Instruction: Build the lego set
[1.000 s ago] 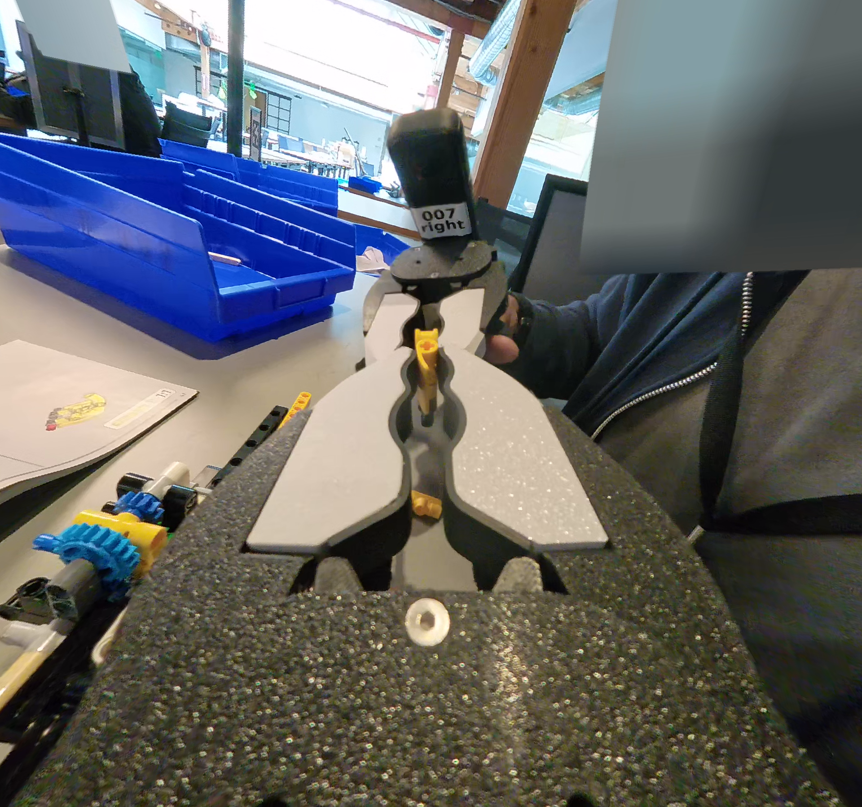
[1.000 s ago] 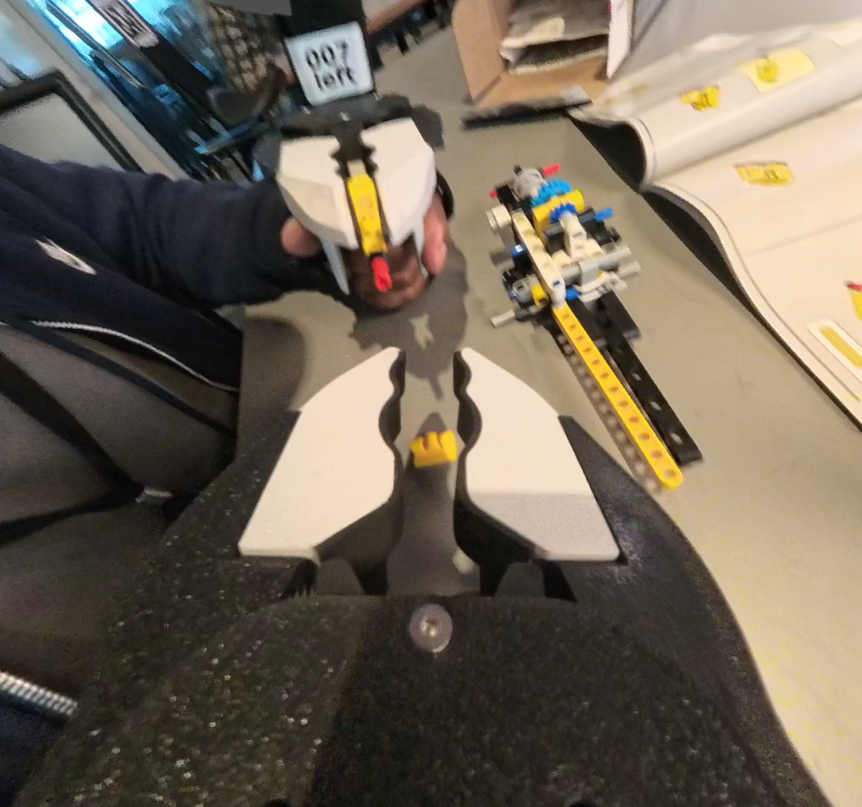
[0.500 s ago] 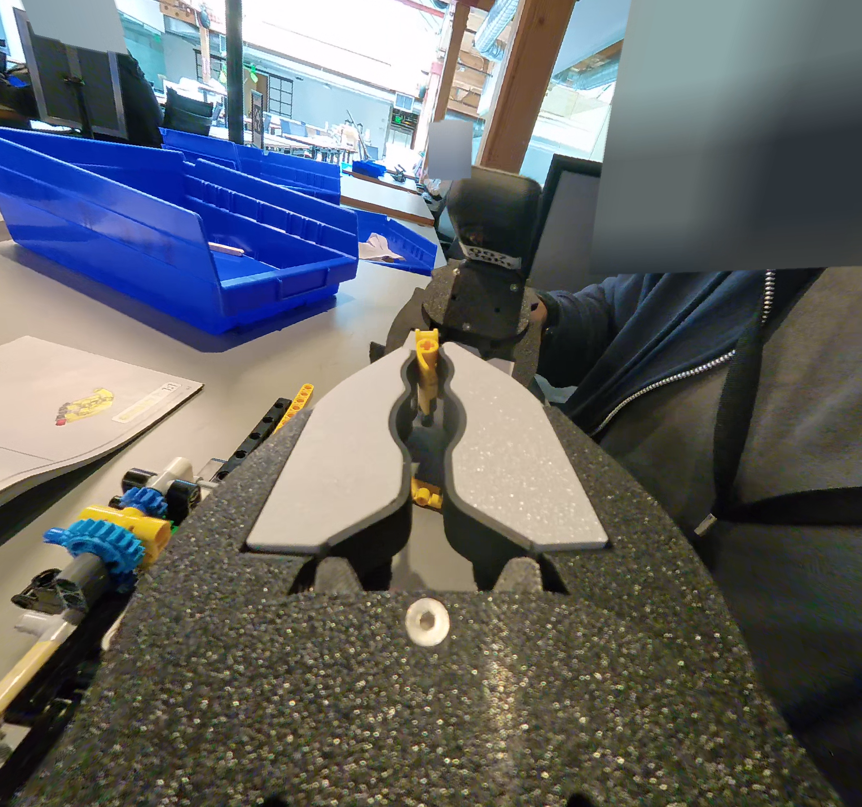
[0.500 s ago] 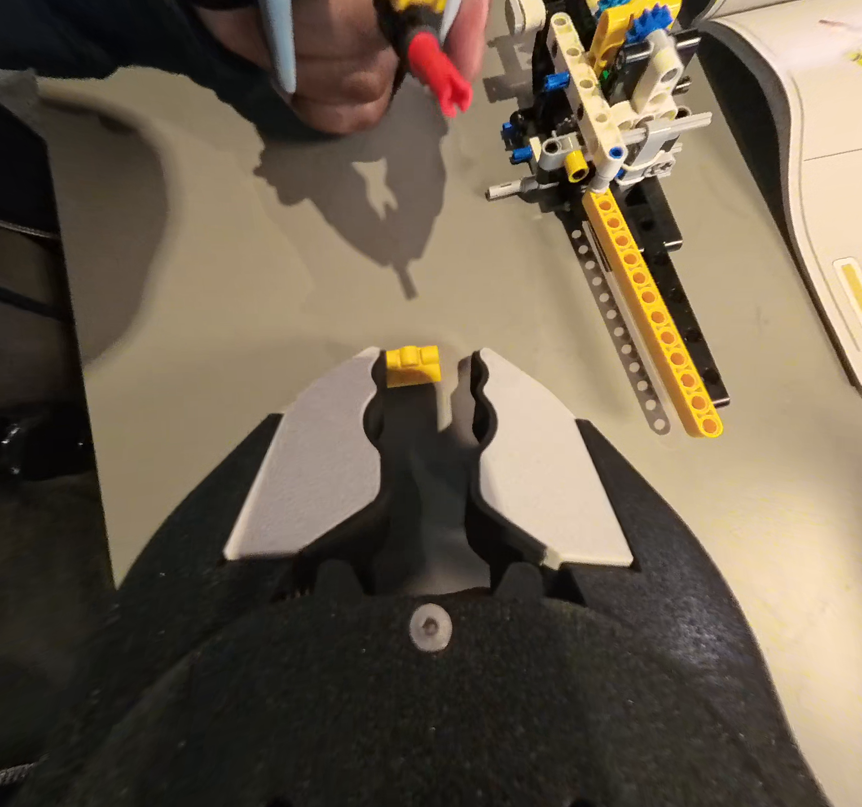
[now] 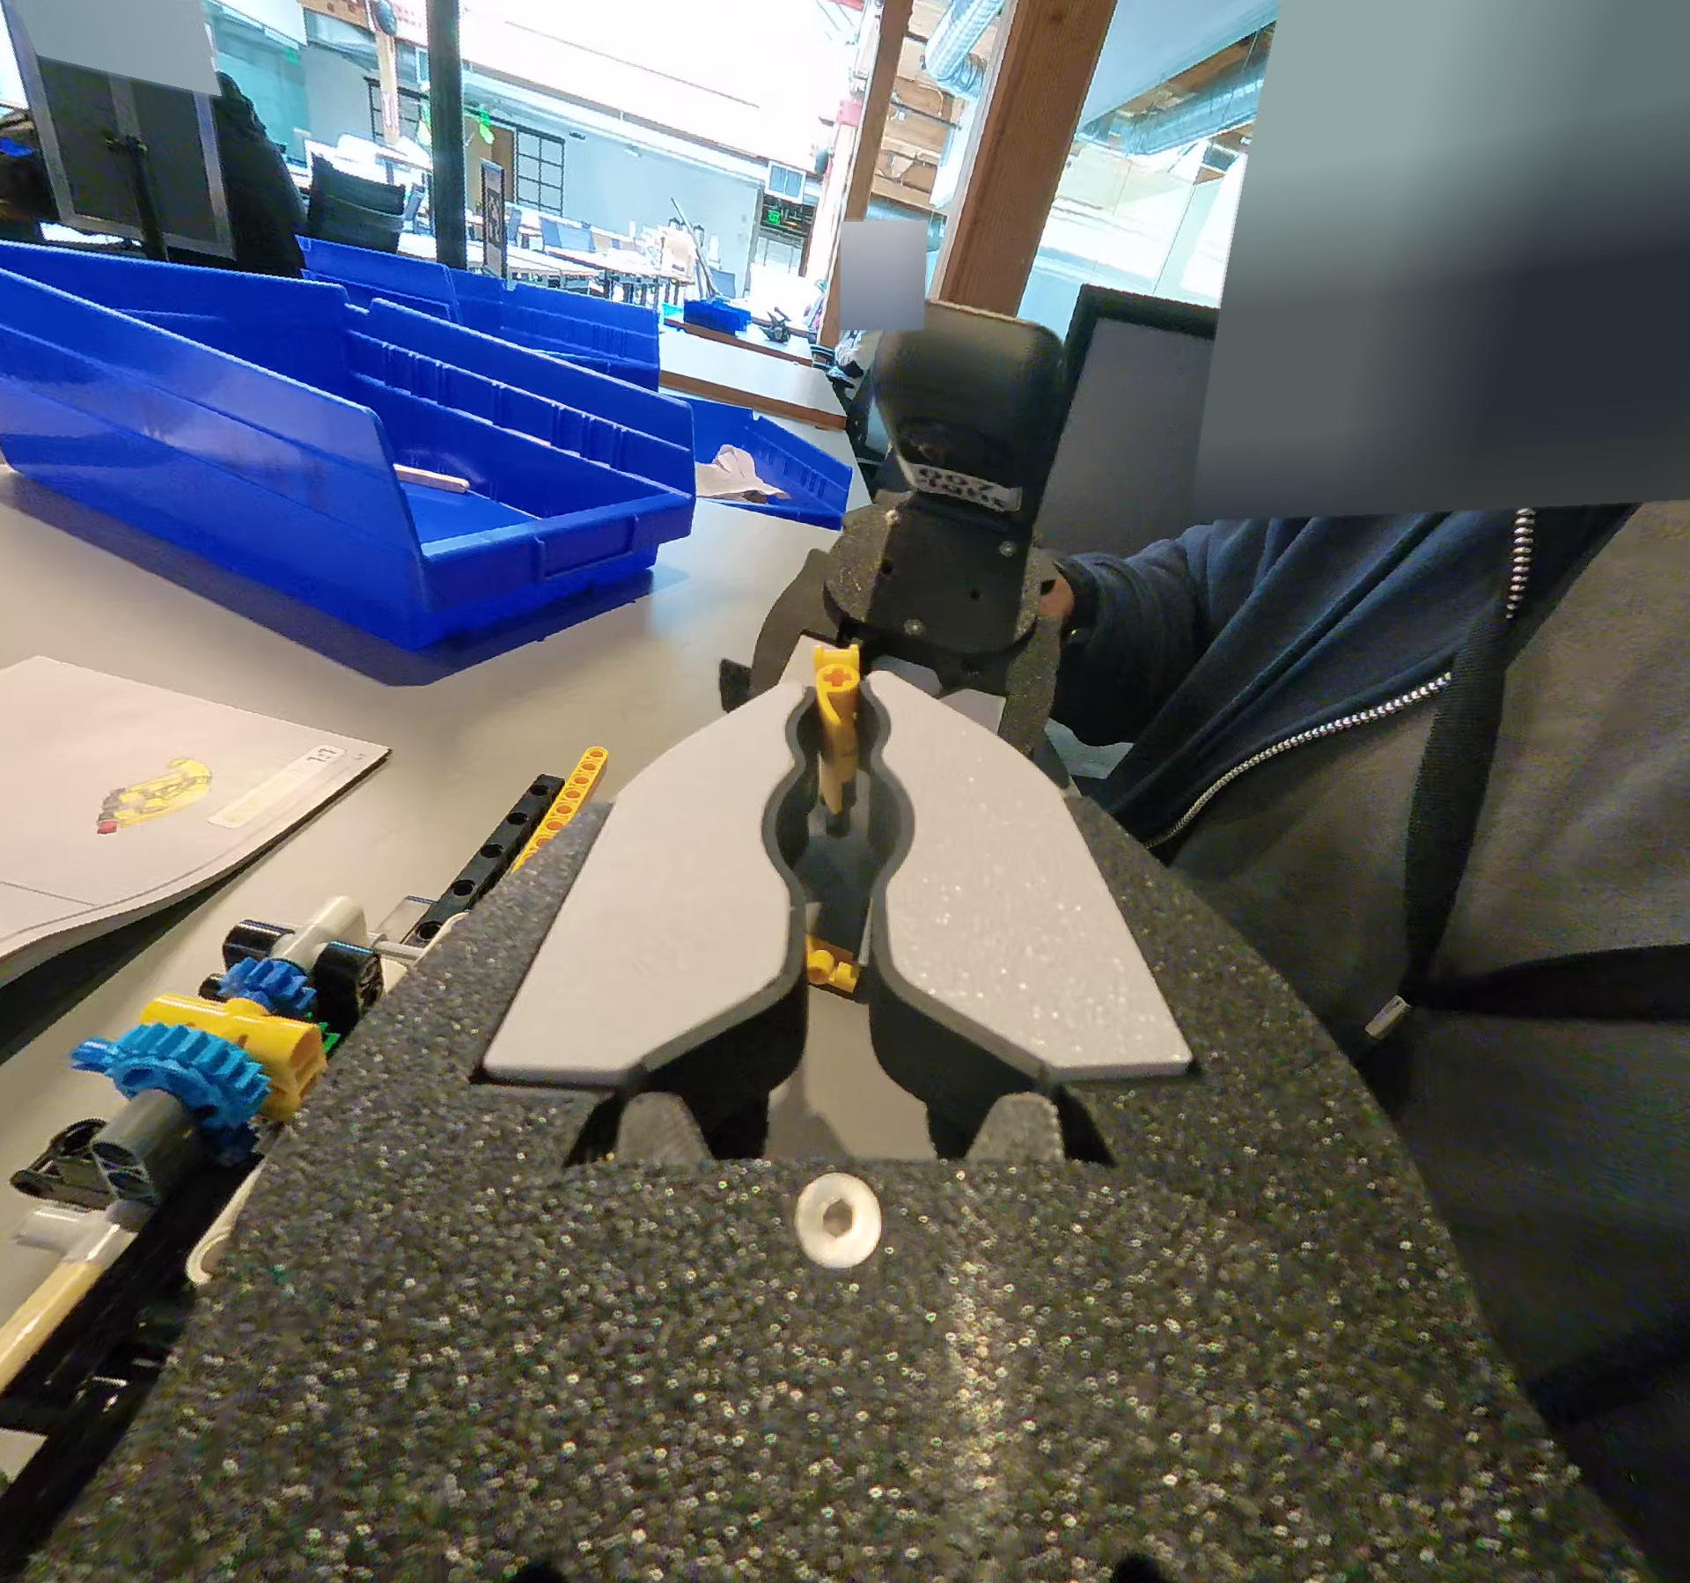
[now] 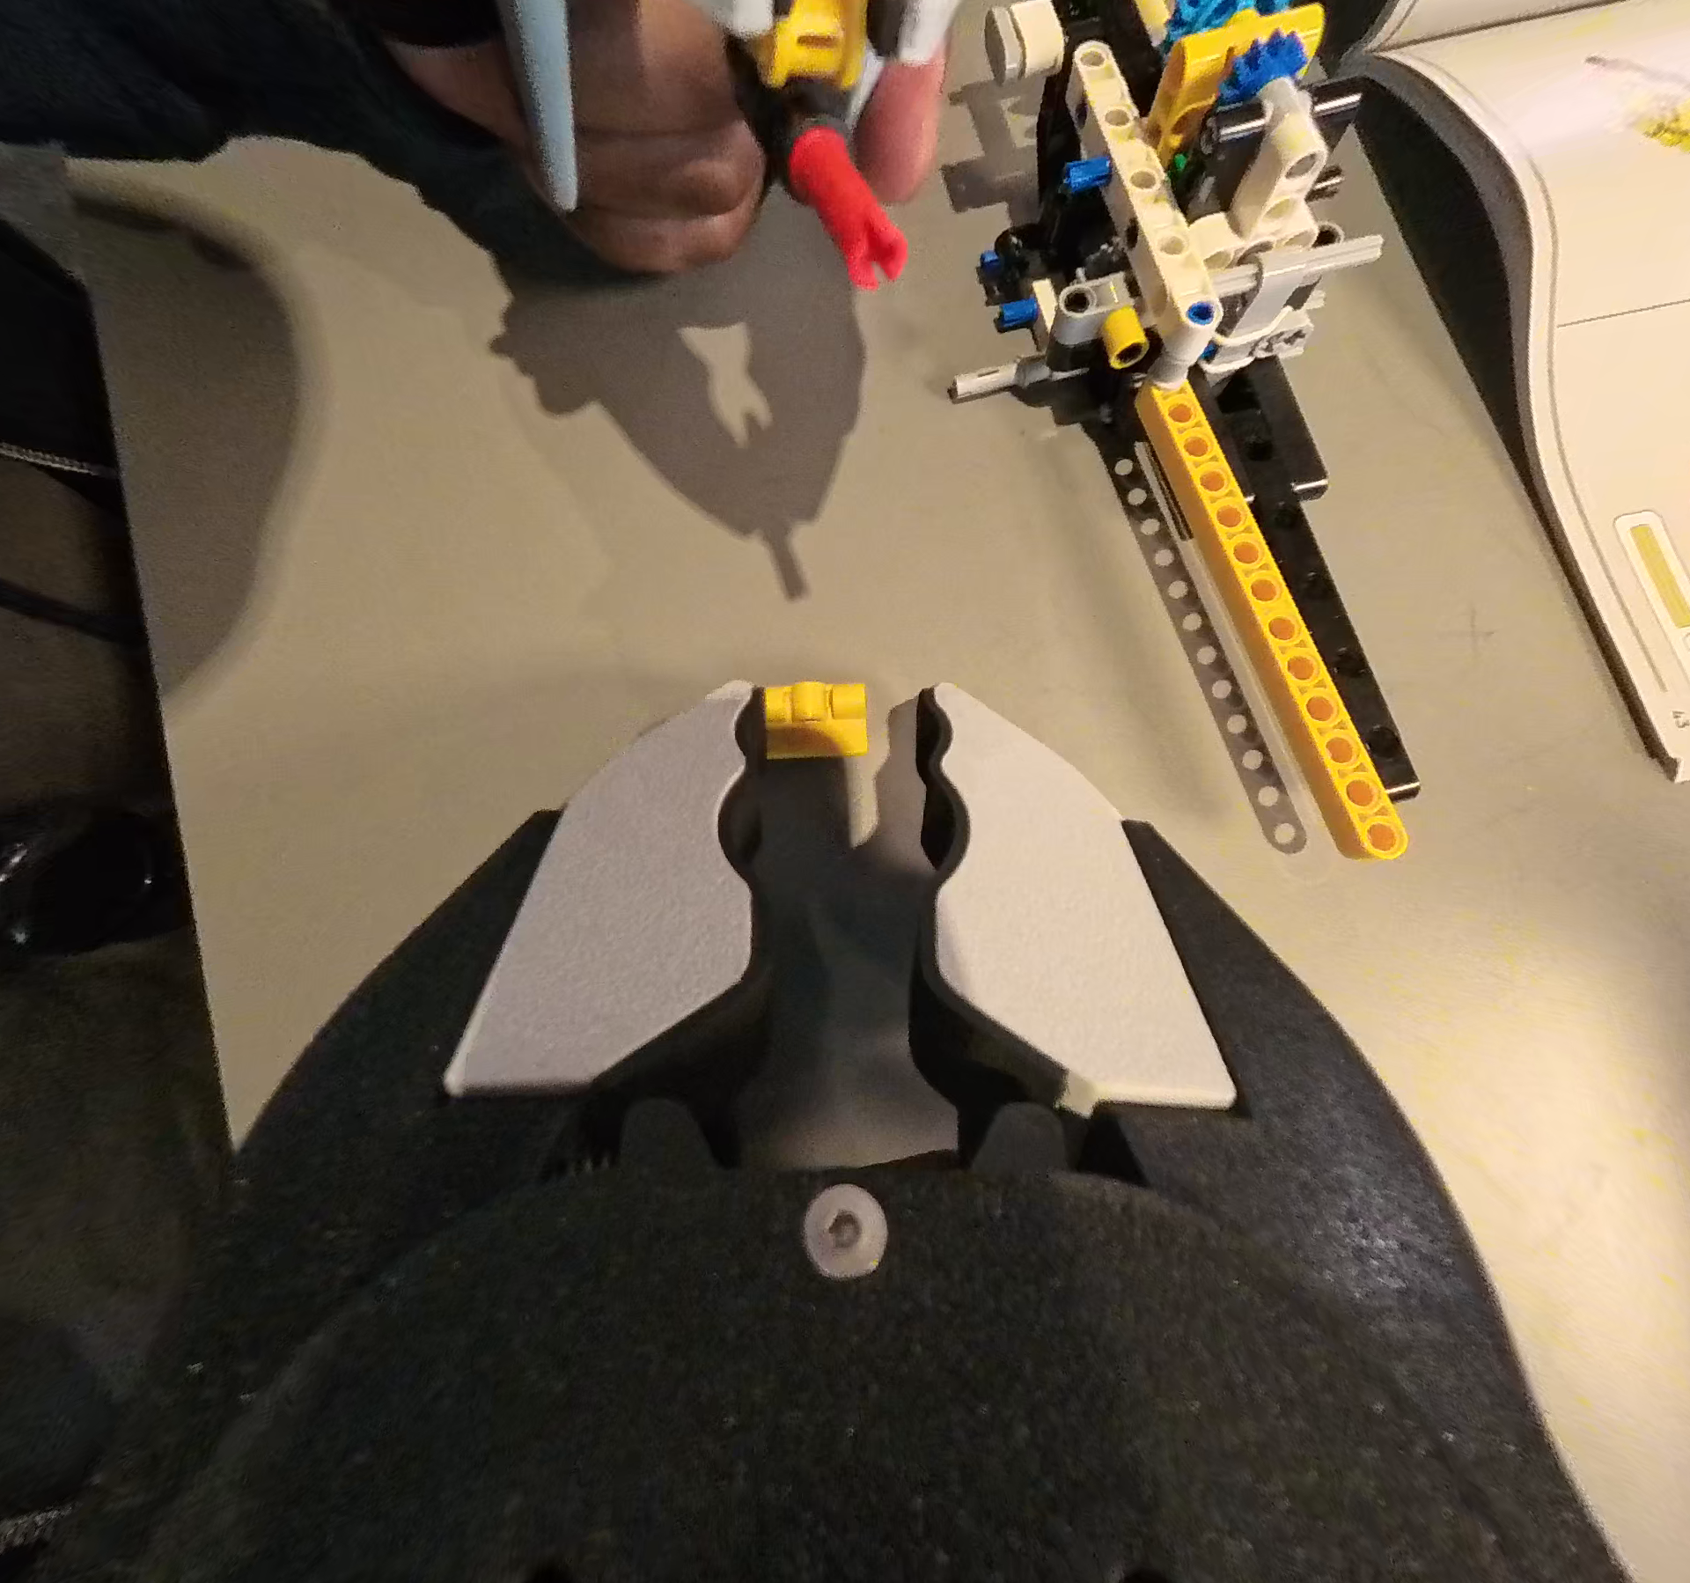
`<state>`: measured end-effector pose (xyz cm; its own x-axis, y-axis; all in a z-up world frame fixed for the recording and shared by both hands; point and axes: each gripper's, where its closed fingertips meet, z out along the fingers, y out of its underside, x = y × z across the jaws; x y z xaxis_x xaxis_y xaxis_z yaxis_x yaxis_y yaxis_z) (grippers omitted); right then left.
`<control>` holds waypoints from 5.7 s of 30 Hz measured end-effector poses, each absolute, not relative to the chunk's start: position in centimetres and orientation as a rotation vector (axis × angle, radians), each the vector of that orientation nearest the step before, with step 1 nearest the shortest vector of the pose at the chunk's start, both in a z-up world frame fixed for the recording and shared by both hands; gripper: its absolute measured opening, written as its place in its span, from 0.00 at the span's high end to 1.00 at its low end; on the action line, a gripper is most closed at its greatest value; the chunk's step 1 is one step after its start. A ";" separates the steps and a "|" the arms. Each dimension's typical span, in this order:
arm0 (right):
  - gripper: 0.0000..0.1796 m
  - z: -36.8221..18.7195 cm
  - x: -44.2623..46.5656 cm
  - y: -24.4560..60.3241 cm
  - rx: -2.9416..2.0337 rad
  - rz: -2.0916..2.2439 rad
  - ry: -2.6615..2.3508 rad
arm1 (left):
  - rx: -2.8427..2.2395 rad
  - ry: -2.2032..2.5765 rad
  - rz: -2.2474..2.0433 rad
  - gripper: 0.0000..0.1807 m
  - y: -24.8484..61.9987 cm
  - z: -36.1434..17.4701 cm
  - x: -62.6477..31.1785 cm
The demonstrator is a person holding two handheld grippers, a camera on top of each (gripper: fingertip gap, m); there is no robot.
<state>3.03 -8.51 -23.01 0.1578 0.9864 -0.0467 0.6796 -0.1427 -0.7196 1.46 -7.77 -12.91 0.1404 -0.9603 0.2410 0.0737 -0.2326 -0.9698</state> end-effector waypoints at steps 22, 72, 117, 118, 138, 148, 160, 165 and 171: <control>0.85 -23.2 2.3 -8.4 -1.942 0.707 -1.495 | -1.411 0.953 -1.276 0.96 -7.9 -13.1 1.5; 0.96 -17.5 1.2 -9.4 -1.654 1.518 -1.437 | -1.741 1.240 -1.322 0.96 -9.9 -18.0 1.2; 0.97 -20.0 0.7 -10.5 -1.773 1.365 -1.648 | -1.918 1.307 -1.337 0.96 -10.7 -20.0 1.3; 0.97 -20.1 0.6 -10.6 -1.773 1.359 -1.654 | -1.920 1.312 -1.336 0.96 -10.7 -20.1 1.3; 0.96 -19.0 1.1 -9.2 -1.792 1.487 -1.501 | -1.843 1.188 -1.344 0.90 -9.1 -18.6 0.3; 0.96 -19.0 1.0 -9.2 -1.783 1.483 -1.516 | -1.837 1.196 -1.355 0.96 -9.3 -18.6 0.5; 0.96 -18.9 0.9 -9.3 -1.780 1.488 -1.524 | -1.836 1.205 -1.371 0.96 -9.5 -18.6 0.5; 0.96 -18.8 0.9 -9.3 -1.780 1.493 -1.527 | -1.830 1.209 -1.376 0.96 -9.5 -18.6 0.5; 0.96 -18.8 0.7 -9.4 -1.783 1.501 -1.532 | -1.827 1.222 -1.381 0.96 -9.7 -18.6 0.5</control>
